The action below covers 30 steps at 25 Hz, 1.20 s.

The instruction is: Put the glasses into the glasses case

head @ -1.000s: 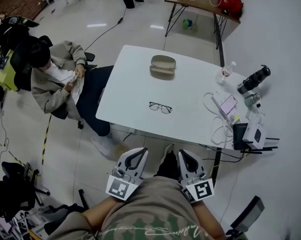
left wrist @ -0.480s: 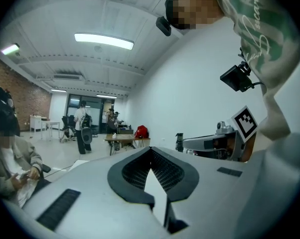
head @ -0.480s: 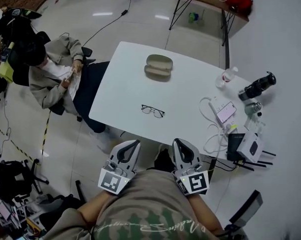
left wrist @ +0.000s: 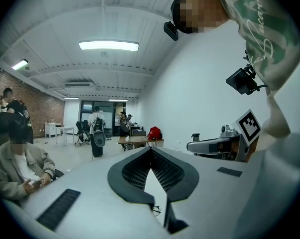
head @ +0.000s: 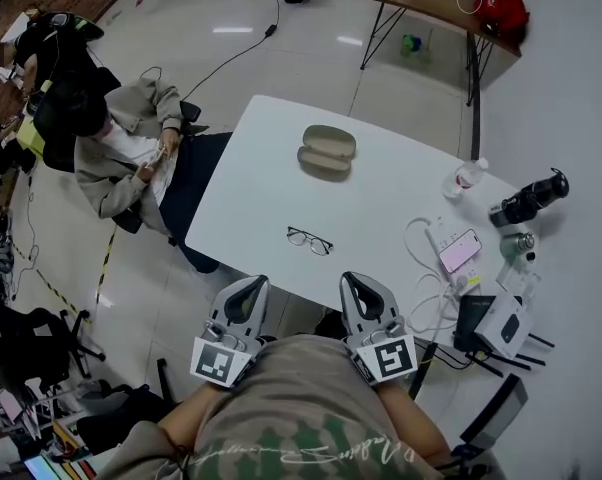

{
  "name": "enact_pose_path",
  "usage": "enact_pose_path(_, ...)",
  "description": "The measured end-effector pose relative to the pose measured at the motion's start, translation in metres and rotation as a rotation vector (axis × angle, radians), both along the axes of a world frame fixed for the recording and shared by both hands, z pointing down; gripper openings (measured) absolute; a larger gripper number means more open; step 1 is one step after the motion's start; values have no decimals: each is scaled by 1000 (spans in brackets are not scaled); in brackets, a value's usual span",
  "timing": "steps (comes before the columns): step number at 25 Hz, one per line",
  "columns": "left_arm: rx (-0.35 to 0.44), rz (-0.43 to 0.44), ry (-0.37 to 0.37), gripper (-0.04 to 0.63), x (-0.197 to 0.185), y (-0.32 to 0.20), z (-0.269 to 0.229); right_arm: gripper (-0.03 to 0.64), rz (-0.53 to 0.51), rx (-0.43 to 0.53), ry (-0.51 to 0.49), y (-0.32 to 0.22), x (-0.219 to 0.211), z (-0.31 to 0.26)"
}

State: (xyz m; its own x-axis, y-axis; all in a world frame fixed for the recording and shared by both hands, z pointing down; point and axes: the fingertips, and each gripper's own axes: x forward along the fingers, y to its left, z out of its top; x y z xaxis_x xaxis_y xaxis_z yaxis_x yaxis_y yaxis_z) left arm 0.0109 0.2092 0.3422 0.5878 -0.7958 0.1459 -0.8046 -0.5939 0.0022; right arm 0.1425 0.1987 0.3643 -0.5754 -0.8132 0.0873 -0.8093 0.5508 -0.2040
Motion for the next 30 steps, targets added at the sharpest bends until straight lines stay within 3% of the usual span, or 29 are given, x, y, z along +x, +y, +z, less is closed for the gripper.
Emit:
enact_pose_path(10, 20, -46, 29, 6, 16, -44, -18, 12, 28, -24, 38, -42, 32, -2)
enact_pose_path(14, 36, -45, 8, 6, 22, -50, -14, 12, 0, 20, 126, -46, 33, 0)
enact_pose_path(18, 25, -72, 41, 6, 25, -55, -8, 12, -20, 7, 125, -46, 35, 10)
enact_pose_path(22, 46, -117, 93, 6, 21, -50, -16, 12, -57, -31, 119, -39, 28, 21)
enact_pose_path(30, 15, -130, 89, 6, 23, -32, -7, 12, -226, -55, 88, -8, -1, 26)
